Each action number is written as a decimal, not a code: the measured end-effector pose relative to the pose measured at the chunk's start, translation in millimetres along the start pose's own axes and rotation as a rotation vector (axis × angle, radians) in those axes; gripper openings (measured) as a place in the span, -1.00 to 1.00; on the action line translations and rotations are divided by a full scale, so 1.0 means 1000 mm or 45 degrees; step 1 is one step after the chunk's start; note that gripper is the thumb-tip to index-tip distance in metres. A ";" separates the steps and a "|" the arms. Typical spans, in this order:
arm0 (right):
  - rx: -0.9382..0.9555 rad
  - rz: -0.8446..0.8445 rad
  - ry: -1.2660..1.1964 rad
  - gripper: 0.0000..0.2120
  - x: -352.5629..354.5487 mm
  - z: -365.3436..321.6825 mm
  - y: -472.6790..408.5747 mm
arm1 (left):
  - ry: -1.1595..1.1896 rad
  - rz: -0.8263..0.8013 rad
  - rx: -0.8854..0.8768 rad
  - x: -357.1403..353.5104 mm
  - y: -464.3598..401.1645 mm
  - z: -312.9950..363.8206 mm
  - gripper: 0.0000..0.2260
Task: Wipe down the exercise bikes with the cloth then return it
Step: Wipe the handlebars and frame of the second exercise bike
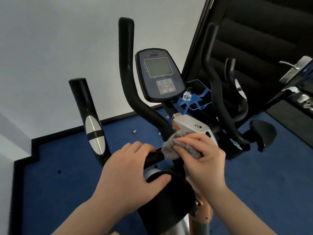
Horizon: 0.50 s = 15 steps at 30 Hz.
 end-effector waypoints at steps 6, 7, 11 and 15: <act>0.081 -0.068 -0.063 -0.81 -0.008 0.001 -0.015 | 0.115 0.016 0.050 0.001 0.003 -0.002 -0.50; 0.081 -0.061 -0.068 -0.78 -0.004 0.007 -0.004 | 0.168 0.080 0.090 0.005 0.003 -0.006 -0.53; 0.157 -0.084 -0.020 -0.76 -0.003 0.007 -0.009 | 0.238 0.537 0.158 0.048 0.000 -0.025 -0.74; 0.297 -0.150 -0.055 -0.86 -0.023 -0.027 -0.067 | 0.004 0.851 0.253 0.107 -0.020 -0.050 -0.70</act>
Point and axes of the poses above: each hand's wrist, its own y-axis away from the middle knuckle, its own x-axis out of the back of the hand, z = x × y, the point moved 5 cm from there along -y, towards the middle knuckle, and after that the axes turned 13 degrees about -z, right-handed, at the moved point
